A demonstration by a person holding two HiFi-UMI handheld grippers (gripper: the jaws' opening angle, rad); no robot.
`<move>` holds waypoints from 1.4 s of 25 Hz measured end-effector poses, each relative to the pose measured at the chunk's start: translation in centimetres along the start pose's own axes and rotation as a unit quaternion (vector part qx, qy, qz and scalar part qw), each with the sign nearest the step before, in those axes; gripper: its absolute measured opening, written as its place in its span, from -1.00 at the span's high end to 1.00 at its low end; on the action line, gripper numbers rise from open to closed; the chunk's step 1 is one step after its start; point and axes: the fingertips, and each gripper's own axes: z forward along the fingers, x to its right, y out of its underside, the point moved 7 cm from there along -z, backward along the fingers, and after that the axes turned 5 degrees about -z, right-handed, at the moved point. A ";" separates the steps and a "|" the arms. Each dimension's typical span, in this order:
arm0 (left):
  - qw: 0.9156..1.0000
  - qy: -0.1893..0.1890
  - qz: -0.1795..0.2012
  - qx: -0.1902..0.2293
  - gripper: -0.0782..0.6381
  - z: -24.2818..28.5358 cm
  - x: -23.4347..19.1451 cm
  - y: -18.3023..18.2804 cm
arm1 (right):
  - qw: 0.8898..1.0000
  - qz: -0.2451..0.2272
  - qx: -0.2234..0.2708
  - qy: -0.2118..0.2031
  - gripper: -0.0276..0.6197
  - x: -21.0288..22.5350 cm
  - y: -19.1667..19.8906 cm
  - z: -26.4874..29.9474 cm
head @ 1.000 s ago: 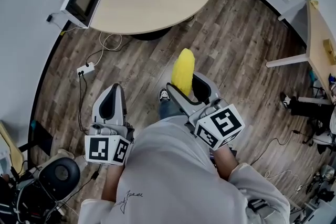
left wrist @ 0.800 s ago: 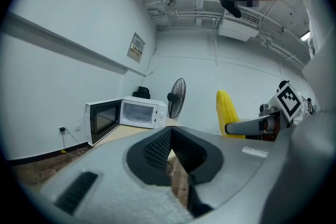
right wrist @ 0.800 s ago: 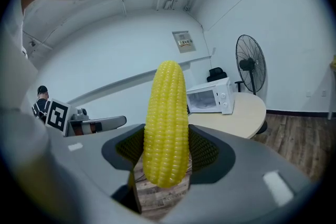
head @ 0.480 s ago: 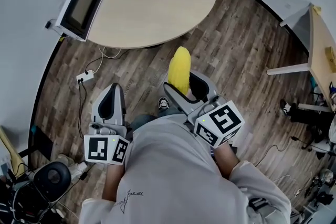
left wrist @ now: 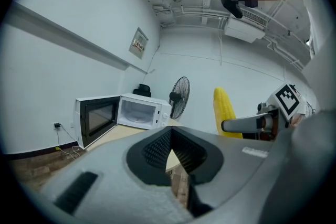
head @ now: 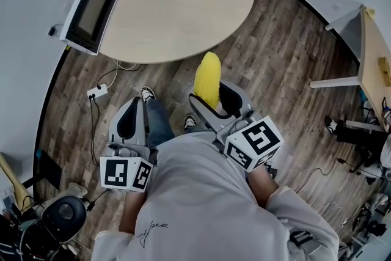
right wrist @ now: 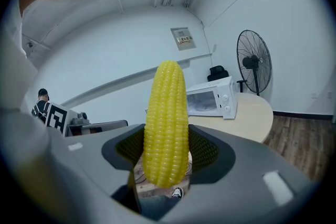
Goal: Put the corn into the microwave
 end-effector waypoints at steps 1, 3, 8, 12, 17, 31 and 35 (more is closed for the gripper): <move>1.000 0.004 0.000 0.001 0.81 0.5 -0.5 -0.3 | 1.000 0.000 0.001 0.002 0.11 0.1 -0.3 0.6; 1.000 0.013 0.003 0.000 0.81 1.7 -1.5 -1.0 | 1.000 0.000 0.005 0.008 0.11 0.3 -0.9 1.8; 0.999 0.030 0.011 -0.005 0.81 5.1 -4.3 -3.0 | 0.999 0.009 0.010 0.029 0.11 1.1 -2.8 5.3; 0.999 0.040 0.006 -0.005 0.81 7.0 -6.9 -4.6 | 0.999 0.006 0.008 0.035 0.11 1.2 -4.4 8.4; 0.998 0.056 -0.004 -0.015 0.81 9.7 -10.5 -6.4 | 0.999 0.020 0.009 0.050 0.11 1.4 -6.2 12.2; 0.993 0.112 -0.022 -0.014 0.81 14.9 -20.0 -12.7 | 0.995 0.030 0.017 0.094 0.11 0.6 -10.6 22.1; 0.991 0.136 -0.007 -0.014 0.81 15.9 -21.7 -14.3 | 0.993 0.033 0.023 0.109 0.11 0.0 -11.4 24.4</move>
